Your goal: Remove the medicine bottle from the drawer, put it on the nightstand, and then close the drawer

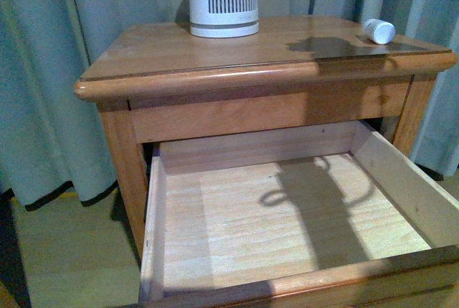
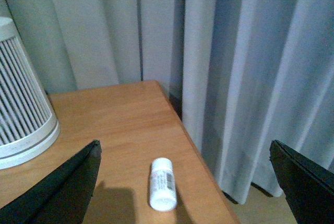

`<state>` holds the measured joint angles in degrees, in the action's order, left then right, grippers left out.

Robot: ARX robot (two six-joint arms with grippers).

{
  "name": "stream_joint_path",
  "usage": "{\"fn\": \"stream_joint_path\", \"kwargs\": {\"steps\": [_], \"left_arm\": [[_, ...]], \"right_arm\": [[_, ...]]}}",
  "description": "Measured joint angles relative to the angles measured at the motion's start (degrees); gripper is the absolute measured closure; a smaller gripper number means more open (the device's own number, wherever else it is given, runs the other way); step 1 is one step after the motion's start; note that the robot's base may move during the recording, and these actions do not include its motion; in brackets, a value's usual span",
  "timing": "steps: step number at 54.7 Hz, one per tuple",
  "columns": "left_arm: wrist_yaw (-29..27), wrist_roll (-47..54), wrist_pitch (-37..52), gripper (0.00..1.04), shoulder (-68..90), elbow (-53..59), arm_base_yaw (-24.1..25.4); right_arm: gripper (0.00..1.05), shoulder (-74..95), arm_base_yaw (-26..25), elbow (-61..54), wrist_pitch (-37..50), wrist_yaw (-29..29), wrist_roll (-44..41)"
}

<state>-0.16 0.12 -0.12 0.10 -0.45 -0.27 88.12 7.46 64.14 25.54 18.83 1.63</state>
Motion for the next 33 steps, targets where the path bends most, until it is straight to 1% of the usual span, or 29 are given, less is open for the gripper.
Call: {"fn": "stream_joint_path", "kwargs": {"steps": [4,7,13,16,18,23,28,33], "left_arm": [[0.0,0.0,0.0,0.07,0.0,0.0,0.0],[0.0,0.0,0.0,0.07,0.0,0.0,0.0],[0.0,0.0,0.0,0.07,0.0,0.0,0.0],[0.0,0.0,0.0,0.07,0.0,0.0,0.0],[0.0,0.0,0.0,0.07,0.0,0.0,0.0],[0.0,0.0,0.0,0.07,0.0,0.0,0.0],[0.0,0.0,0.0,0.07,0.0,0.0,0.0],[0.0,0.0,0.0,0.07,0.0,0.0,0.0]], "right_arm": [[0.07,-10.1,-0.6,-10.7,-1.3,-0.7,1.9],[0.07,-16.2,-1.3,-17.4,-3.2,-2.6,3.5],[0.07,-29.4,-1.8,-30.9,-8.6,-4.8,6.7],[0.07,-36.8,-0.8,-37.0,-12.1,-5.0,7.6],[0.07,-43.5,0.4,-42.0,-15.8,-6.6,9.4],[0.07,-49.2,2.1,-48.9,-19.7,-6.6,12.3],[0.07,-47.1,3.7,-54.5,-16.0,-5.6,13.8],[0.07,-40.6,4.6,-58.2,-9.0,-5.6,14.9]]}}
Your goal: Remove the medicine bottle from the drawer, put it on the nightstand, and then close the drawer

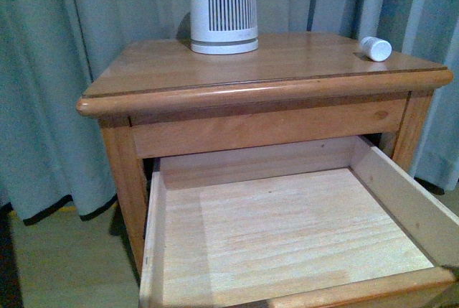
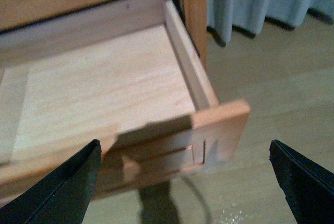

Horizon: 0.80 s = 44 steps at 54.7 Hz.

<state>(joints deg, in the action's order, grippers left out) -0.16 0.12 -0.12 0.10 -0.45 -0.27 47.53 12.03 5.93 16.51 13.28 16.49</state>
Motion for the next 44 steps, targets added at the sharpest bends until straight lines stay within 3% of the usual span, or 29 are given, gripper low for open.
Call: {"fn": "stream_joint_path", "kwargs": {"steps": [20,38,44], "left_arm": [[0.0,0.0,0.0,0.07,0.0,0.0,0.0],[0.0,0.0,0.0,0.07,0.0,0.0,0.0],[0.0,0.0,0.0,0.07,0.0,0.0,0.0]], "right_arm": [[0.07,30.6,1.1,0.5,27.8,-0.9,1.9],[0.07,52.1,-1.3,12.2,42.2,-4.9,-0.1],[0.07,58.1,-3.0,18.9,42.7,-7.0,-1.5]]}}
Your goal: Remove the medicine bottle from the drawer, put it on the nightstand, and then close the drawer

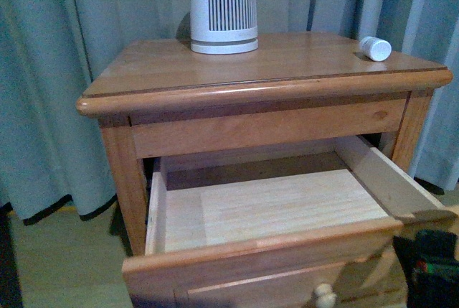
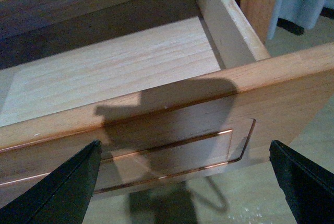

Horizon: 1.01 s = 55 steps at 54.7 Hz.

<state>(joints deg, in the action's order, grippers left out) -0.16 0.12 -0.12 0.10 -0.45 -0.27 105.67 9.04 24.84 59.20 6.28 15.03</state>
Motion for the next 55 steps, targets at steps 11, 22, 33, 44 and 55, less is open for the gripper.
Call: {"fn": "stream_joint_path", "kwargs": {"steps": [11,22,33,44,55], "left_arm": [[0.0,0.0,0.0,0.07,0.0,0.0,0.0],[0.0,0.0,0.0,0.07,0.0,0.0,0.0],[0.0,0.0,0.0,0.07,0.0,0.0,0.0],[0.0,0.0,0.0,0.07,0.0,0.0,0.0],[0.0,0.0,0.0,0.07,0.0,0.0,0.0]], "right_arm": [[0.07,11.3,-3.0,16.3,-3.4,-1.1,-2.8],[0.07,18.0,-3.7,28.0,-5.0,-1.7,-4.2],[0.07,20.7,-3.6,31.1,-7.2,-2.9,-5.3],[0.07,15.6,-2.7,27.3,-10.7,-1.3,-3.4],[0.07,-2.0,-1.4,12.0,-12.5,2.3,0.0]]}}
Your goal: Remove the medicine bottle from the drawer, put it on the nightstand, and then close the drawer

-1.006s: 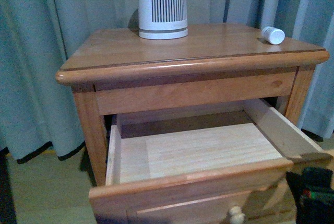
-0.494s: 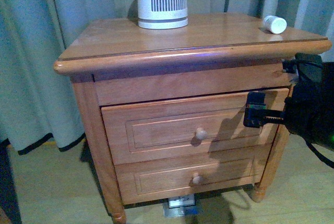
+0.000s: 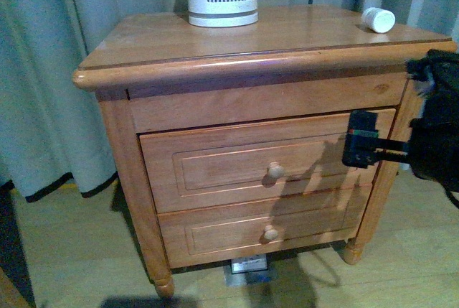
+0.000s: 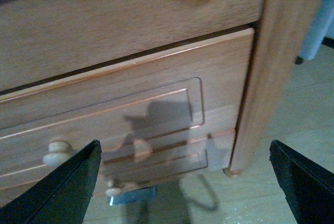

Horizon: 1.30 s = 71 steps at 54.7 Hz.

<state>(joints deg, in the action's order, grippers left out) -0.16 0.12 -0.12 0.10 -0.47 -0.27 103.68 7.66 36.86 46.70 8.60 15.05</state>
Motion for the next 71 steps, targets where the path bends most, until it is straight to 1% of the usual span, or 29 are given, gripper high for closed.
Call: {"fn": "stream_joint_path", "kwargs": {"steps": [7,15,20,23,30,34,37,45,53,54,56,57,59,61,62,65,66,70,71], "left_arm": [[0.0,0.0,0.0,0.07,0.0,0.0,0.0],[0.0,0.0,0.0,0.07,0.0,0.0,0.0],[0.0,0.0,0.0,0.07,0.0,0.0,0.0],[0.0,0.0,0.0,0.07,0.0,0.0,0.0],[0.0,0.0,0.0,0.07,0.0,0.0,0.0],[0.0,0.0,0.0,0.07,0.0,0.0,0.0],[0.0,0.0,0.0,0.07,0.0,0.0,0.0],[0.0,0.0,0.0,0.07,0.0,0.0,0.0],[0.0,0.0,0.0,0.07,0.0,0.0,0.0],[0.0,0.0,0.0,0.07,0.0,0.0,0.0],[0.0,0.0,0.0,0.07,0.0,0.0,0.0],[0.0,0.0,0.0,0.07,0.0,0.0,0.0],[0.0,0.0,0.0,0.07,0.0,0.0,0.0],[0.0,0.0,0.0,0.07,0.0,0.0,0.0],[0.0,0.0,0.0,0.07,0.0,0.0,0.0],[0.0,0.0,0.0,0.07,0.0,0.0,0.0],[0.0,0.0,0.0,0.07,0.0,0.0,0.0],[0.0,0.0,0.0,0.07,0.0,0.0,0.0],[0.0,0.0,0.0,0.07,0.0,0.0,0.0]], "right_arm": [[0.07,-15.2,-0.7,-10.5,-1.9,4.6,0.0],[0.07,-35.7,-1.2,-20.0,-6.1,9.3,-3.1],[0.07,-49.3,-0.4,-24.5,-11.4,11.8,-5.3],[0.07,-58.2,0.6,-27.1,-15.1,14.4,-7.2],[0.07,-74.8,2.8,-31.0,-23.3,18.3,-10.2],[0.07,-84.4,4.1,-32.7,-29.6,19.8,-11.8],[0.07,-94.1,5.1,-34.4,-36.4,20.4,-13.5],[0.07,-100.4,4.0,-36.1,-41.2,19.4,-14.1],[0.07,-101.4,4.0,-36.1,-41.1,19.2,-15.0],[0.08,-101.6,3.3,-36.1,-41.6,17.1,-14.9],[0.15,-102.6,-0.2,-36.1,-44.5,8.1,-14.9],[0.16,-102.7,-1.2,-36.1,-45.2,6.1,-14.9],[0.23,-103.1,-4.6,-36.1,-46.3,-0.6,-14.9],[0.3,-103.1,-6.4,-36.1,-46.6,-4.8,-14.9],[0.31,-103.1,-6.6,-36.1,-46.6,-5.8,-14.9],[0.42,-103.2,-7.1,-36.1,-46.6,-8.3,-14.9],[0.43,-103.3,-7.1,-36.1,-46.6,-8.4,-14.9],[0.57,-103.3,-7.3,-36.1,-46.6,-8.4,-14.9],[0.59,-103.3,-7.4,-36.1,-46.6,-8.4,-14.9]]}}
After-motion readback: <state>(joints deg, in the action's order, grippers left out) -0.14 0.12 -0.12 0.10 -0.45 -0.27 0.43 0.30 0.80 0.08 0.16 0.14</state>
